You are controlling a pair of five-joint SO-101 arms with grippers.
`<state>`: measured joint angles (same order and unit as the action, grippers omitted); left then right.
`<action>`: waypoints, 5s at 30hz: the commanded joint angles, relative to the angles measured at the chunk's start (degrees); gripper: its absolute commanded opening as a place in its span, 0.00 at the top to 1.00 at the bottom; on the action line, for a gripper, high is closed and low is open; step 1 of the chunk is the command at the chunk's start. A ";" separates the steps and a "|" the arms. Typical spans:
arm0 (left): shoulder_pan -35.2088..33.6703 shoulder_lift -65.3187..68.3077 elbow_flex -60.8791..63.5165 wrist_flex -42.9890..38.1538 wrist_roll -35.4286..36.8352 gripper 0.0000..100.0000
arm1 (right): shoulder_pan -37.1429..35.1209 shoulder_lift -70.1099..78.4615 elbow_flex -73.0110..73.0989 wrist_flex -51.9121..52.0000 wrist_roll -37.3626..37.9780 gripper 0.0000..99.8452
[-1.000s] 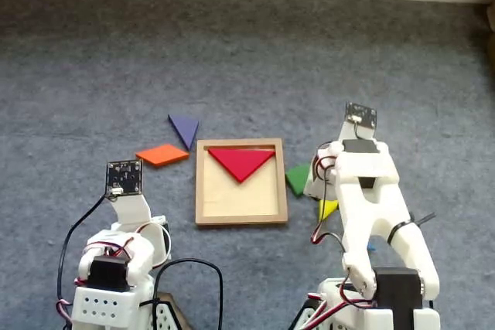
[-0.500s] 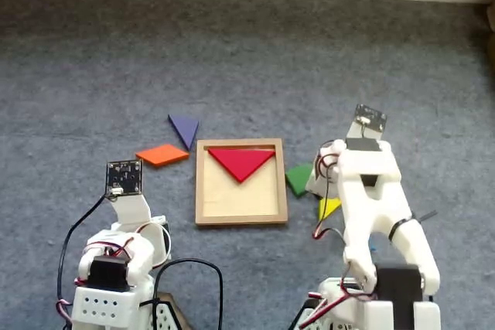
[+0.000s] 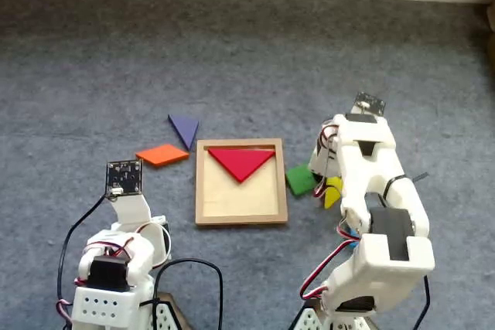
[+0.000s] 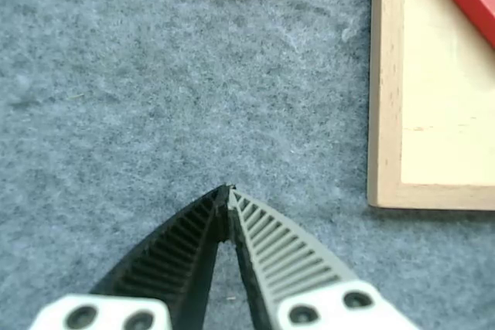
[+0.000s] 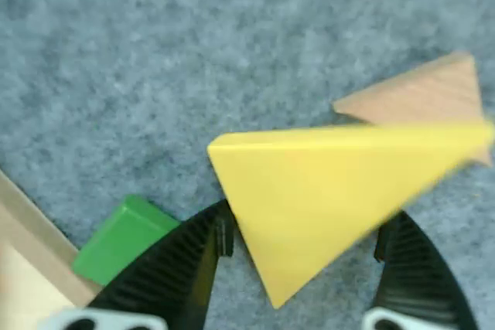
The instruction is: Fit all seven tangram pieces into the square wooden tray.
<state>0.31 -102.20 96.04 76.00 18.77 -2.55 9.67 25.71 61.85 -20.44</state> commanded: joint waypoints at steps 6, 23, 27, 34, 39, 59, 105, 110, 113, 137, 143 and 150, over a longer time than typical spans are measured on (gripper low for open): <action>0.66 -1.63 1.10 0.18 -0.26 0.99 | 0.22 1.19 -2.42 -0.40 0.00 0.75; 0.66 -1.63 1.10 0.18 -0.26 0.99 | 0.22 -5.67 -4.79 0.04 12.92 1.00; 0.66 -1.63 1.10 0.18 -0.26 0.99 | 0.48 -14.73 -0.84 -0.31 16.00 1.00; 0.66 -1.63 1.10 0.18 -0.26 0.99 | 0.48 -19.82 1.36 0.04 16.00 0.99; 0.66 -1.63 1.10 0.18 -0.26 0.99 | 0.92 -18.07 -3.12 0.22 16.00 0.99; 0.66 -1.63 1.10 0.18 -0.26 0.99 | 2.68 4.97 -31.08 12.26 2.02 0.75; 0.66 -1.63 1.10 0.18 -0.26 0.99 | -0.66 56.13 -89.54 36.97 0.53 0.65; 0.66 -1.63 1.10 0.18 -0.26 0.99 | -2.07 57.01 -90.07 37.05 0.79 0.65; 0.66 -1.63 1.10 0.18 -0.26 0.99 | -1.89 57.01 -90.07 37.41 0.88 0.65; 0.66 -1.63 1.10 0.18 -0.26 0.99 | -0.84 56.75 -102.73 38.99 -1.14 0.63; 0.66 -1.63 1.10 0.18 -0.26 0.99 | -1.80 57.19 -103.52 37.85 -6.59 0.60; 0.66 -1.63 1.10 0.18 -0.26 0.99 | -1.45 57.19 -103.08 34.07 -11.08 0.60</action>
<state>0.31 -102.20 96.04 76.00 18.68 -3.34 68.22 -74.77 97.45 -29.76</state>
